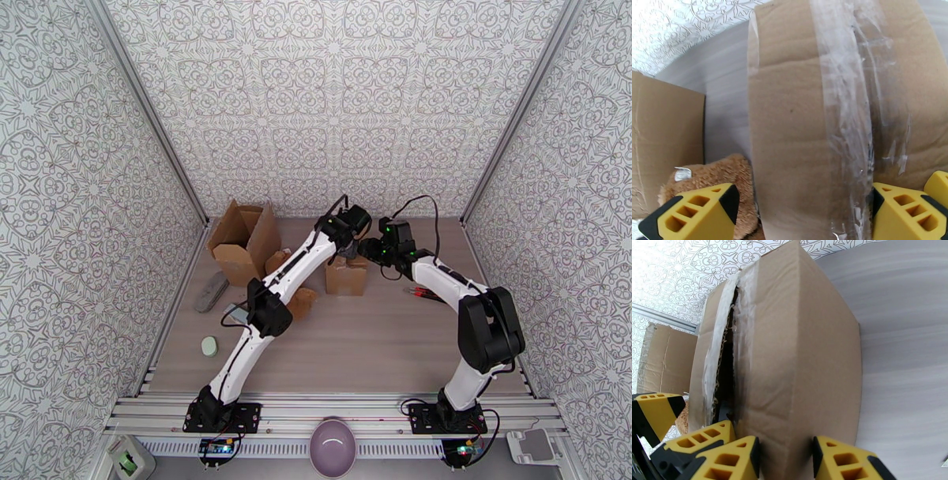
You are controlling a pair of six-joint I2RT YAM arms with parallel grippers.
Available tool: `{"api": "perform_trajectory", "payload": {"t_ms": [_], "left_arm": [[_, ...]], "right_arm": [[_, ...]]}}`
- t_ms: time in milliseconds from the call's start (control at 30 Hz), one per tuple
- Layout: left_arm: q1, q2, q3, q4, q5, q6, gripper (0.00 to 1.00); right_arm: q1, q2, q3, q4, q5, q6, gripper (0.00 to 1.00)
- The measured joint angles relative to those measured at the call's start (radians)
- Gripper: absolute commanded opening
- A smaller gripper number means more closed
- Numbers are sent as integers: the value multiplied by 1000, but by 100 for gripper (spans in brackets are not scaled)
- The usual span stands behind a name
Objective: Unpack the express box
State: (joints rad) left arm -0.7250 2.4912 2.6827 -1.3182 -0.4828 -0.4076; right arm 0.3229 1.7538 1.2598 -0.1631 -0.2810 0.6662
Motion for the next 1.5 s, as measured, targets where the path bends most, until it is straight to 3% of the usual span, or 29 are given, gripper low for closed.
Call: {"api": "perform_trajectory", "payload": {"t_ms": [167, 667, 933, 1200, 1367, 1500], "left_arm": [[-9, 5, 1, 4, -32, 14, 66], [24, -28, 1, 1, -44, 11, 37], [105, -143, -86, -13, -41, 43, 15], [264, -243, -199, -15, 77, 89, 5], [304, -278, -252, 10, 179, 94, 0], [302, -318, -307, 66, 280, 77, 0]], "right_arm": [[5, 1, 0, 2, 0, 0, 39], [27, 49, 71, -24, 5, -26, 39], [36, 63, 109, -61, 30, -56, 38], [23, 103, 149, -193, 115, -91, 40], [23, 107, 208, -282, 169, -123, 51], [39, 111, 406, -374, 215, -177, 59]]}}
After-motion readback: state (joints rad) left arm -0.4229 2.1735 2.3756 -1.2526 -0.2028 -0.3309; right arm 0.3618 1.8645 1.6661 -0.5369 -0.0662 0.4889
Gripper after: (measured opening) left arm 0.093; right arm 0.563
